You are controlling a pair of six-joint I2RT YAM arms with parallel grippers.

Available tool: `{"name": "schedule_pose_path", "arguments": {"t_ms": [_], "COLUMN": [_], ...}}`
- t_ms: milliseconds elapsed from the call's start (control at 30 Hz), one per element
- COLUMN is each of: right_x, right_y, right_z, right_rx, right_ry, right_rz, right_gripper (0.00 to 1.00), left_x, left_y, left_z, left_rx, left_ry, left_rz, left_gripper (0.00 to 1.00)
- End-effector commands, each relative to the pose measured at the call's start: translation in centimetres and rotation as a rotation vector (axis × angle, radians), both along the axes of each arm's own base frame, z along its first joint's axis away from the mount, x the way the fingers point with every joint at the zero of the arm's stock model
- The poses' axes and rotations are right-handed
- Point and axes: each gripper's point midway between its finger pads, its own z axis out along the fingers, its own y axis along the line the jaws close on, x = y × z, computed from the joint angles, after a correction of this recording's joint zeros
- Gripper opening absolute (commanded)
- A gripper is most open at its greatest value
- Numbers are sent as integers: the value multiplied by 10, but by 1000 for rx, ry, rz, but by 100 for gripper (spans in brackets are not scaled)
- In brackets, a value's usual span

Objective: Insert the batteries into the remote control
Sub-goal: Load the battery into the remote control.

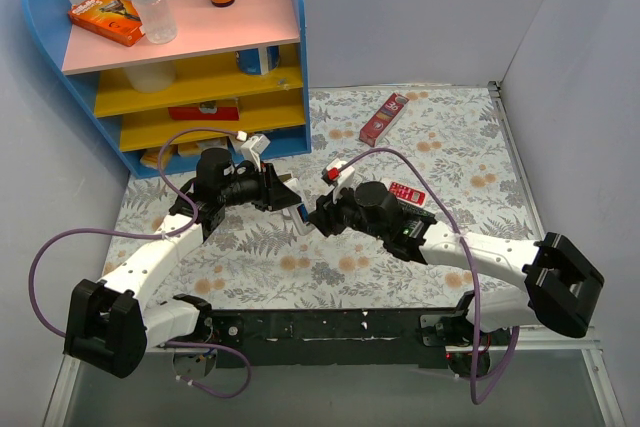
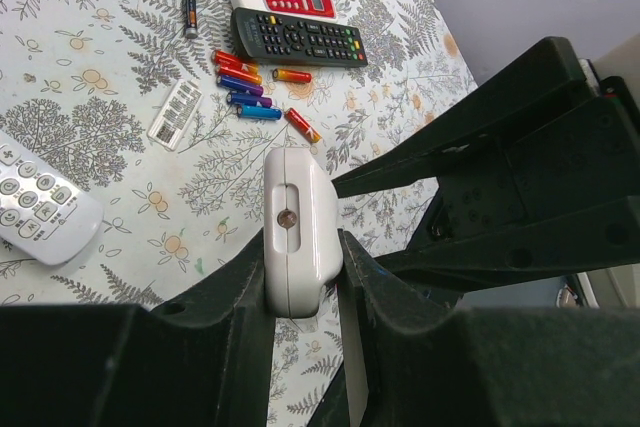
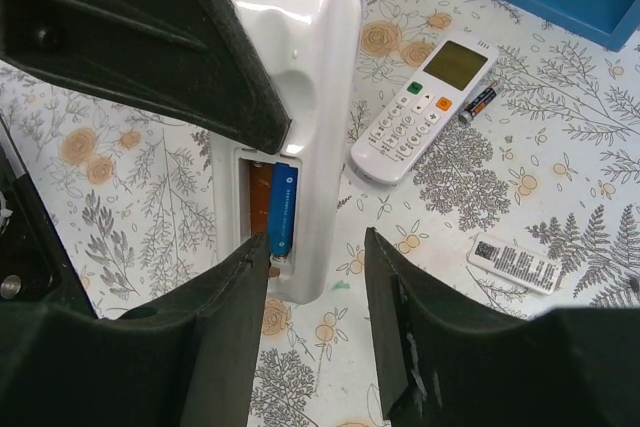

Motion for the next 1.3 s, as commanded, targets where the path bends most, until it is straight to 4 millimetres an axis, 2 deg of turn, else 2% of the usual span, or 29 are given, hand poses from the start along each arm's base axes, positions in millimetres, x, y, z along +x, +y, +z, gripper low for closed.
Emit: {"name": "schedule_pose_path", "arguments": {"t_ms": [0, 533, 833, 933, 1033, 1067, 1167, 1267], "right_x": [5, 7, 9, 10, 15, 20, 24, 21], "right_y": [16, 25, 28, 26, 20, 16, 11, 14], "right_z": [31, 33, 5, -2, -7, -9, -10, -9], "right_rx": [88, 104, -6, -67, -127, -145, -167, -164], "right_ry": [-40, -46, -64, -90, -118, -126, -138, -136], "right_rz": [9, 8, -17, -41, -85, -116, -148, -121], "right_gripper": [49, 48, 43, 37, 26, 19, 10, 11], "left_x": [-3, -1, 2, 2, 3, 4, 5, 5], "left_y": [-3, -2, 0, 0, 1, 2, 3, 3], "left_z": [25, 25, 24, 25, 25, 24, 24, 22], "left_rx": [-38, -37, -35, -33, -25, -21, -15, -11], "left_ry": [-75, -69, -61, -62, -64, -67, -65, -61], "left_rz": [-22, -5, 22, 24, 34, 39, 45, 44], "left_gripper": [0, 0, 0, 0, 0, 0, 0, 0]}}
